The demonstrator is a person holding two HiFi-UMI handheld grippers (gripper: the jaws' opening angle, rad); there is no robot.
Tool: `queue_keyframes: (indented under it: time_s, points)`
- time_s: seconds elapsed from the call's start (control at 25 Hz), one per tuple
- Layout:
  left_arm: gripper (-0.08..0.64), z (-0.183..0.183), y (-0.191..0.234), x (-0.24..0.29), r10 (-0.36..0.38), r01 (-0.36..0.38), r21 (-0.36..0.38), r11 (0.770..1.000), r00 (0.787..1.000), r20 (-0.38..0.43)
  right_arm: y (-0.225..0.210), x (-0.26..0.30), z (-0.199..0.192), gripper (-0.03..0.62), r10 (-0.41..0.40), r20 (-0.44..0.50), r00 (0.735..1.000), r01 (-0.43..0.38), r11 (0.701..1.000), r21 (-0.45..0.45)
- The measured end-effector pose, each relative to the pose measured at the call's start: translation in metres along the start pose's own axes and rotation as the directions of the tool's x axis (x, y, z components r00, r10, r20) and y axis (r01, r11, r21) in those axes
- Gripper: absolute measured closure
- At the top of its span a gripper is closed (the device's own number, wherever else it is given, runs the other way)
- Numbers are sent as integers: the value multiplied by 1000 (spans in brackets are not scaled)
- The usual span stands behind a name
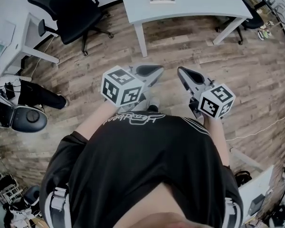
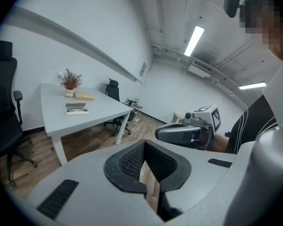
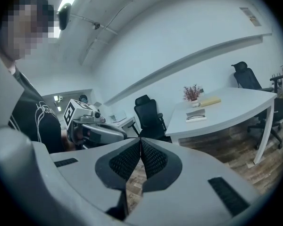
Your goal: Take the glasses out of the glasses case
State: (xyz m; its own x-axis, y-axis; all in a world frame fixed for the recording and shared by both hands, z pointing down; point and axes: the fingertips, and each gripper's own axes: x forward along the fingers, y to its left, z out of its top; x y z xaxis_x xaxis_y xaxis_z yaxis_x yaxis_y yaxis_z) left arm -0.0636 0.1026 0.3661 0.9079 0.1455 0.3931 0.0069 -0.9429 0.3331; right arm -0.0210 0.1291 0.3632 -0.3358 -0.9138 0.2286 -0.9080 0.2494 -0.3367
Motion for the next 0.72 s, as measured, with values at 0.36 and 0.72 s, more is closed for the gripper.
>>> queue_keyframes:
  time_s: [0.36, 0.72]
  points:
    - [552, 60, 91, 17, -15, 14, 19, 1000, 999, 28, -54, 77, 58, 583, -15, 26, 1000, 15, 1000, -26]
    - [552, 85, 137, 19, 19, -17, -24, 1000, 995, 95, -76, 106, 77, 583, 10, -6, 1000, -11, 996, -84]
